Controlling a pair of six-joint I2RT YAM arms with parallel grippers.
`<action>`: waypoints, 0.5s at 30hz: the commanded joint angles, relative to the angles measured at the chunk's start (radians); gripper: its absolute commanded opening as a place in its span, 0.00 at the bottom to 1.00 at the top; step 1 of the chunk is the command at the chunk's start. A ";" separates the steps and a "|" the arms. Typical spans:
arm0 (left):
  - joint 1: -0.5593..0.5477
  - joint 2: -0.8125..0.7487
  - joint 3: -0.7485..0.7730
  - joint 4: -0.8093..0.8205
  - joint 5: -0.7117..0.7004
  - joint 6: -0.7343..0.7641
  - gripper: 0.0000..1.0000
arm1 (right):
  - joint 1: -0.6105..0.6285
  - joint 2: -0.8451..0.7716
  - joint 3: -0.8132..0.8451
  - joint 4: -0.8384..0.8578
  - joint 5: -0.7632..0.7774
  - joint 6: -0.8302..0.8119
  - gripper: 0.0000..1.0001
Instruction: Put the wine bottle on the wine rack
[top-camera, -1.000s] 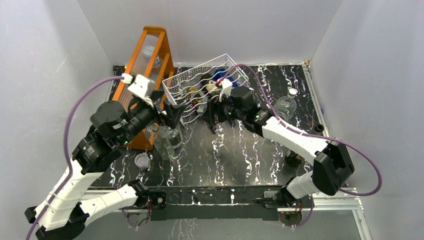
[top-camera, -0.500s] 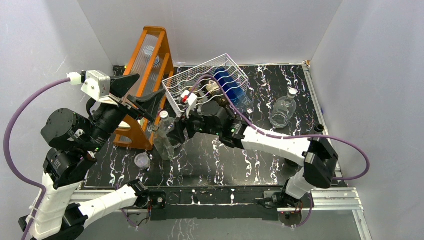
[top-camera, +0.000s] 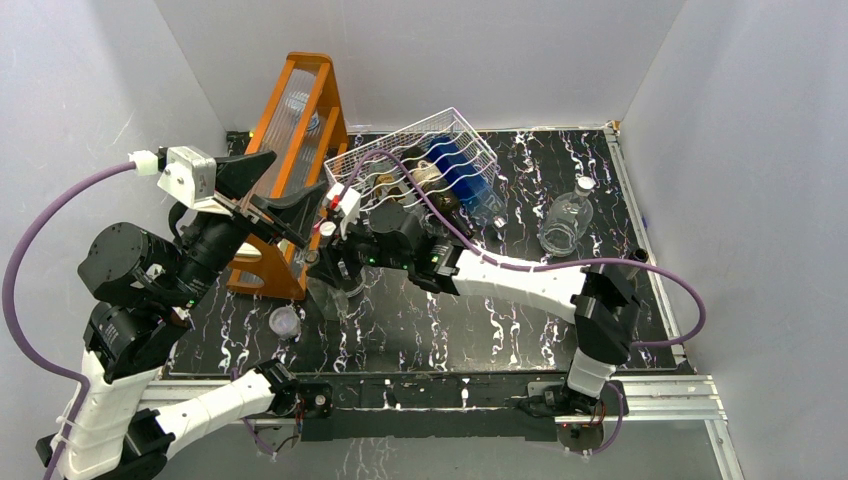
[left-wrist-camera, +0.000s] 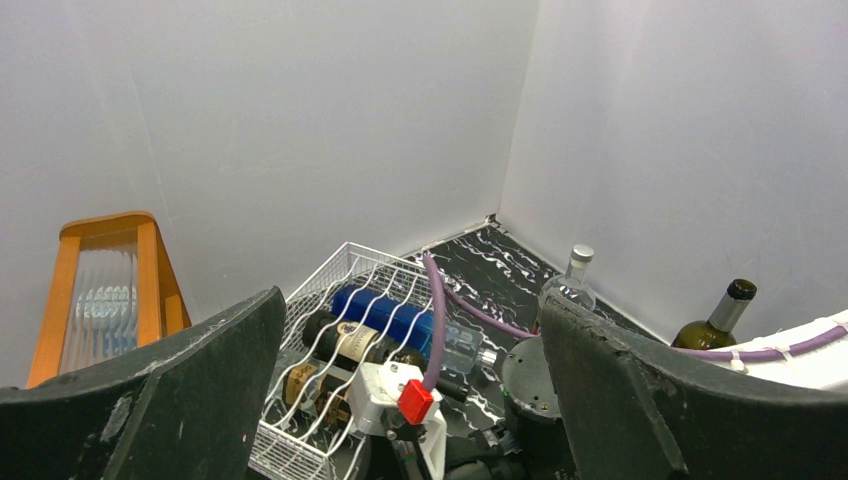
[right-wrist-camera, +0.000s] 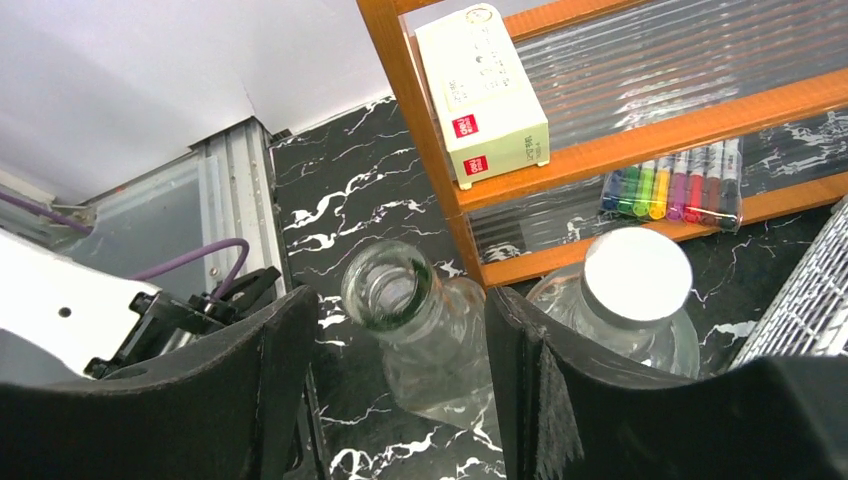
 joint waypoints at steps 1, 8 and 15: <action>-0.001 -0.007 -0.001 0.023 -0.021 0.012 0.98 | 0.013 0.059 0.086 0.051 0.030 -0.041 0.70; -0.002 -0.008 -0.004 0.022 -0.037 0.019 0.98 | 0.023 0.075 0.048 0.161 0.115 -0.129 0.59; -0.002 -0.017 0.000 0.020 -0.082 0.042 0.98 | 0.023 0.063 0.031 0.182 0.045 -0.165 0.20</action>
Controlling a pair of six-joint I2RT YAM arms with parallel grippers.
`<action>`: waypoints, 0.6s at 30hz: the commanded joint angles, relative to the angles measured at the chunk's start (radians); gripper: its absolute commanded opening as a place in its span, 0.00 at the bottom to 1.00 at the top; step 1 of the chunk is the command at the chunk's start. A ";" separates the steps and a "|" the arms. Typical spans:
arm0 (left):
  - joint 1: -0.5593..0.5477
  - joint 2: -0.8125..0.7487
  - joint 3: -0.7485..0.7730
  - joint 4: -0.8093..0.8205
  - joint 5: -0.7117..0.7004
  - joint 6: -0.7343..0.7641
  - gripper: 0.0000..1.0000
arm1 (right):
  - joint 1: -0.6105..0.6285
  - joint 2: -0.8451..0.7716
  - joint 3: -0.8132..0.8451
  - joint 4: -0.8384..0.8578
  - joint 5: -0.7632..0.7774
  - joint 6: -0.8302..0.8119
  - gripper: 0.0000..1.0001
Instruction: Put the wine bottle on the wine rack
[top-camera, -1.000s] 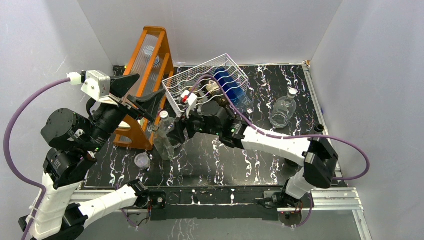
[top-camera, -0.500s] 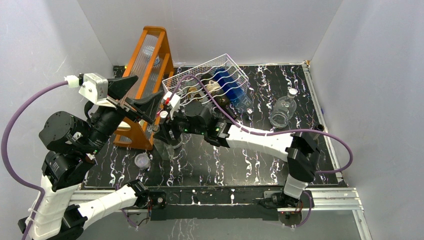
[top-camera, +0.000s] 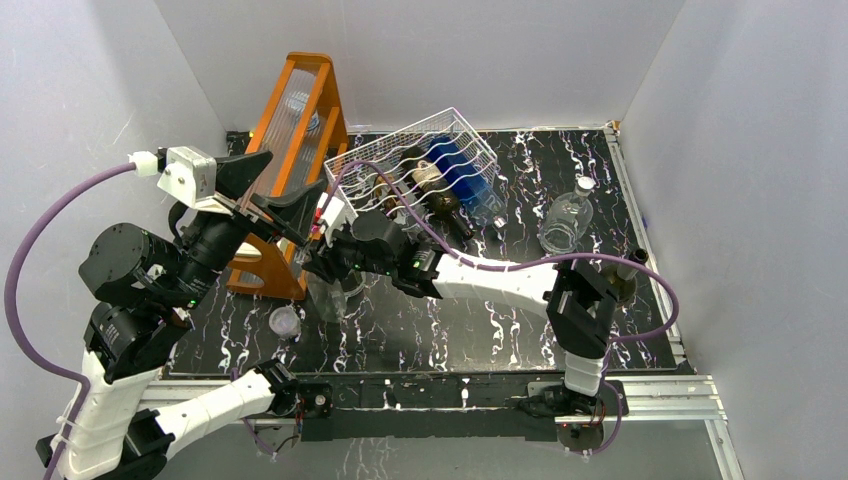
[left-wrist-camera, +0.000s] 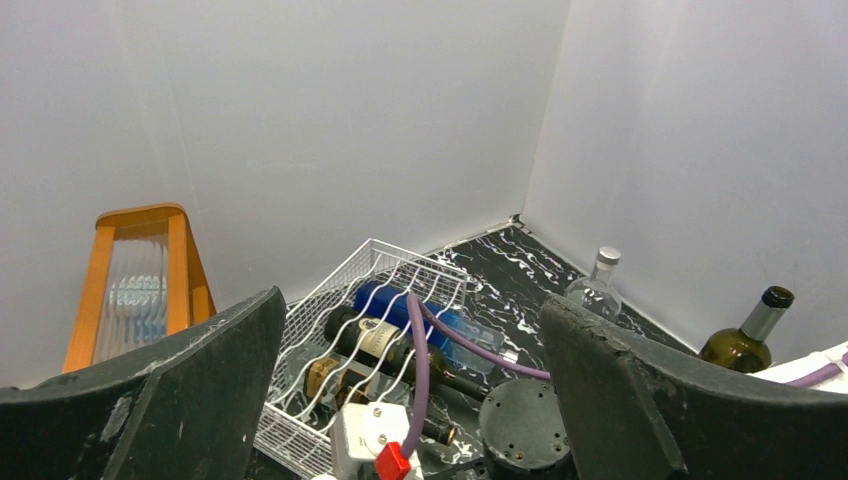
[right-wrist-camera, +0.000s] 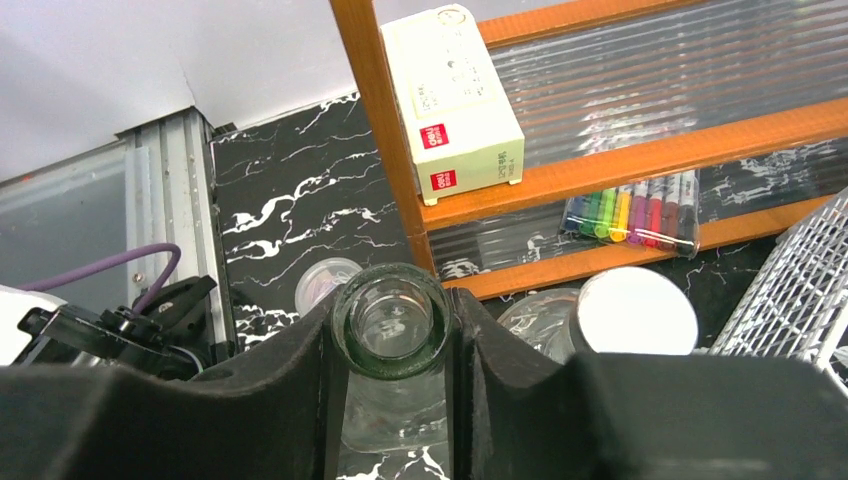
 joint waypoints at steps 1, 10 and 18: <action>-0.001 -0.016 0.000 0.020 -0.043 0.025 0.98 | 0.001 -0.037 -0.007 0.120 -0.029 -0.048 0.15; -0.001 -0.028 -0.036 0.007 -0.062 0.024 0.98 | 0.001 -0.212 -0.126 0.103 -0.041 -0.069 0.00; -0.002 -0.045 -0.108 -0.047 -0.054 0.004 0.98 | -0.004 -0.430 -0.275 -0.040 0.095 -0.066 0.00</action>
